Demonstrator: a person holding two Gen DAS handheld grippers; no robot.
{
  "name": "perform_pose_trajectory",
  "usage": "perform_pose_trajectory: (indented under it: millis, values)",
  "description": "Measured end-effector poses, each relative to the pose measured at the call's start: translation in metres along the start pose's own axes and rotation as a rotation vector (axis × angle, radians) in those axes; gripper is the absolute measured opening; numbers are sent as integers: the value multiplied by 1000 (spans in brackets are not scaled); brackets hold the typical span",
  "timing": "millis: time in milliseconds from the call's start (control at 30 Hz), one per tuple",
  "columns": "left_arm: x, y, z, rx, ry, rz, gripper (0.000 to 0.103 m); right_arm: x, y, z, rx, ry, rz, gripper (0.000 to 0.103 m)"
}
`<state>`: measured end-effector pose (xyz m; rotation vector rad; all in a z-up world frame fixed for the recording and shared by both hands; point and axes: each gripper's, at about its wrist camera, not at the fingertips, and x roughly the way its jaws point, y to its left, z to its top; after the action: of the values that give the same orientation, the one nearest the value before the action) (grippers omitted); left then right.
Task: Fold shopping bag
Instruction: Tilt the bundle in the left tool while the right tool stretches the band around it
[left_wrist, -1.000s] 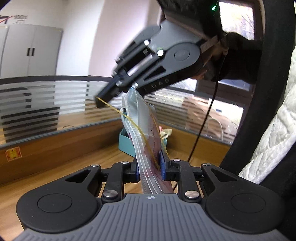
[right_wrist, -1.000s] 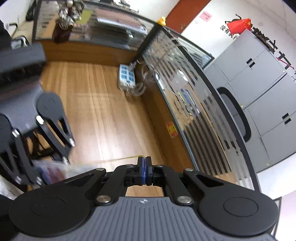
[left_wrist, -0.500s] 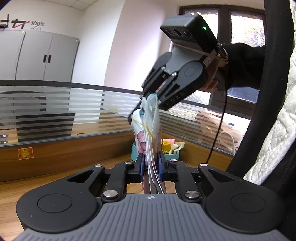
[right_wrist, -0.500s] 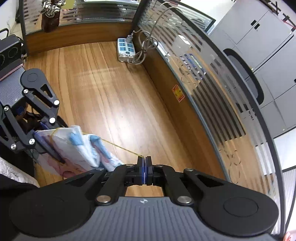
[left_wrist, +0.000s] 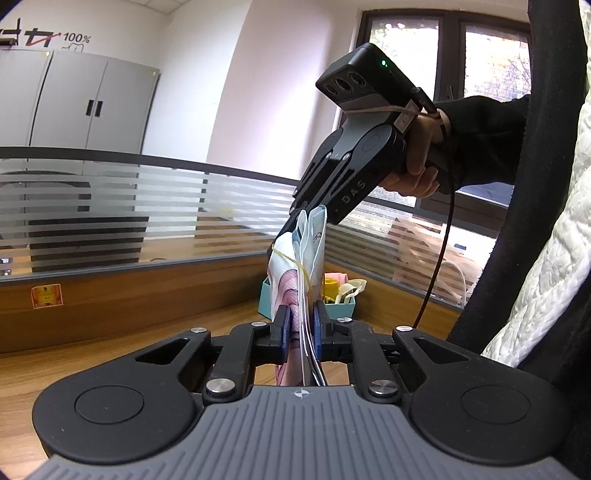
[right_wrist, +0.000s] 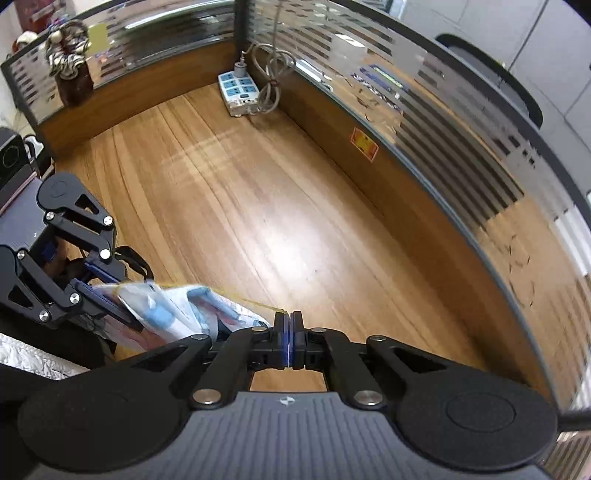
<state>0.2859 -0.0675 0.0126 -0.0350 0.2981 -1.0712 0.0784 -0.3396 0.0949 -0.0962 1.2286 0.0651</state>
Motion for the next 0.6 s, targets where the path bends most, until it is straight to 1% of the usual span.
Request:
perform_pose_trajectory:
  millis: [100, 200, 267, 367, 600]
  values:
    - [4, 4, -4, -19, 26, 0, 13, 0, -2, -1, 23, -7, 29, 1]
    - [12, 16, -15, -55, 77, 3, 14, 7, 0, -2, 32, -6, 44, 1]
    - [17, 24, -25, -83, 118, 2, 14, 23, 3, -6, 40, -5, 50, 1]
    - [25, 35, -41, -95, 189, 7, 14, 51, 6, -12, 59, 3, 58, 1]
    - [48, 52, -65, -105, 360, 0, 14, 116, 1, -35, 175, 15, 114, 1]
